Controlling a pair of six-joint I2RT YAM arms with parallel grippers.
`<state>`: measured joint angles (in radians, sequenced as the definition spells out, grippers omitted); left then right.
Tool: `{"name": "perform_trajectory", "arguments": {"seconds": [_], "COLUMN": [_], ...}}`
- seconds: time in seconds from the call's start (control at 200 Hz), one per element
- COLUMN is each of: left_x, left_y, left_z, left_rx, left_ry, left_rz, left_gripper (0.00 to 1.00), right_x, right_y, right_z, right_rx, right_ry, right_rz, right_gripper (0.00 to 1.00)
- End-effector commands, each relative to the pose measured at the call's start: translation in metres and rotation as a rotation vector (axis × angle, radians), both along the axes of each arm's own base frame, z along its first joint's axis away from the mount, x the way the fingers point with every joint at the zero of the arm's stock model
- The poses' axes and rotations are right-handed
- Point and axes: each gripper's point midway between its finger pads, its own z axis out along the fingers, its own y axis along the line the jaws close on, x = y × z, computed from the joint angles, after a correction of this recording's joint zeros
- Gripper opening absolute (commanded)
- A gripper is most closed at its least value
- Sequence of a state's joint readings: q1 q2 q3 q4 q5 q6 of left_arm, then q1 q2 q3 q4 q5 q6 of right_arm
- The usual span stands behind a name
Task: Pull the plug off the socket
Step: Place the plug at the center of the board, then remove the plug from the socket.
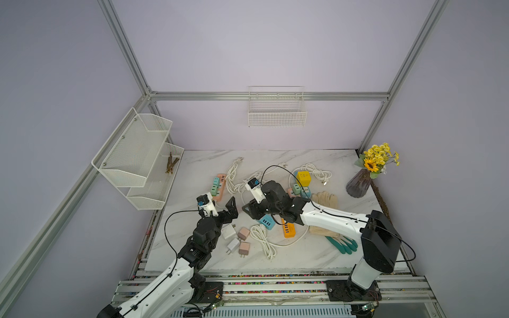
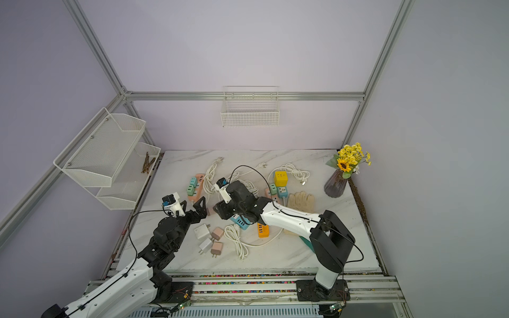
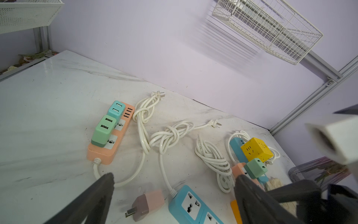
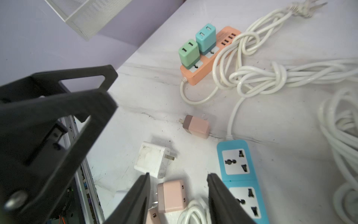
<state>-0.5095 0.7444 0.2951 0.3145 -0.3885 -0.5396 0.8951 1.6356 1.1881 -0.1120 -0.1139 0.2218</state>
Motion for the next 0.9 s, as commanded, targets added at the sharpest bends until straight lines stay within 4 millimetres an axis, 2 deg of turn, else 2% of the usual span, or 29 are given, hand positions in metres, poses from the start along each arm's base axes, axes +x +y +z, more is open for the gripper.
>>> {"name": "perform_trajectory", "arguments": {"seconds": [0.0,0.16,0.315,0.445,0.565,0.74,0.895], "left_x": [0.002,0.007,0.013,0.017,0.019,0.021,0.021], "left_y": [-0.008,-0.021,-0.037,-0.050,-0.061,-0.068,-0.070], "left_z": [0.006,0.002,-0.005,-0.008,-0.011,-0.014,-0.015], "left_rx": [-0.037,-0.039,-0.041,-0.039,-0.038,-0.041,-0.041], "left_ry": [-0.032,-0.013,0.017,0.035,0.052,0.067,0.071], "left_rz": [-0.040,-0.098,-0.161,-0.218,-0.265,-0.296,-0.306], "left_gripper": [1.00,1.00,0.99,1.00,1.00,1.00,1.00], "right_x": [0.011,0.010,0.020,0.037,0.052,0.079,0.105], "right_y": [-0.037,-0.092,-0.141,-0.176,-0.195,-0.208,-0.214], "right_z": [0.034,0.071,0.081,0.069,0.054,0.025,-0.008], "right_rx": [0.006,0.074,0.122,0.209,0.237,0.169,0.004], "right_ry": [-0.186,-0.367,-0.394,-0.290,-0.211,-0.091,-0.001], "right_rz": [-0.132,-0.266,-0.379,-0.434,-0.472,-0.509,-0.542], "right_gripper": [0.52,0.55,0.59,0.59,0.60,0.61,0.61]}}
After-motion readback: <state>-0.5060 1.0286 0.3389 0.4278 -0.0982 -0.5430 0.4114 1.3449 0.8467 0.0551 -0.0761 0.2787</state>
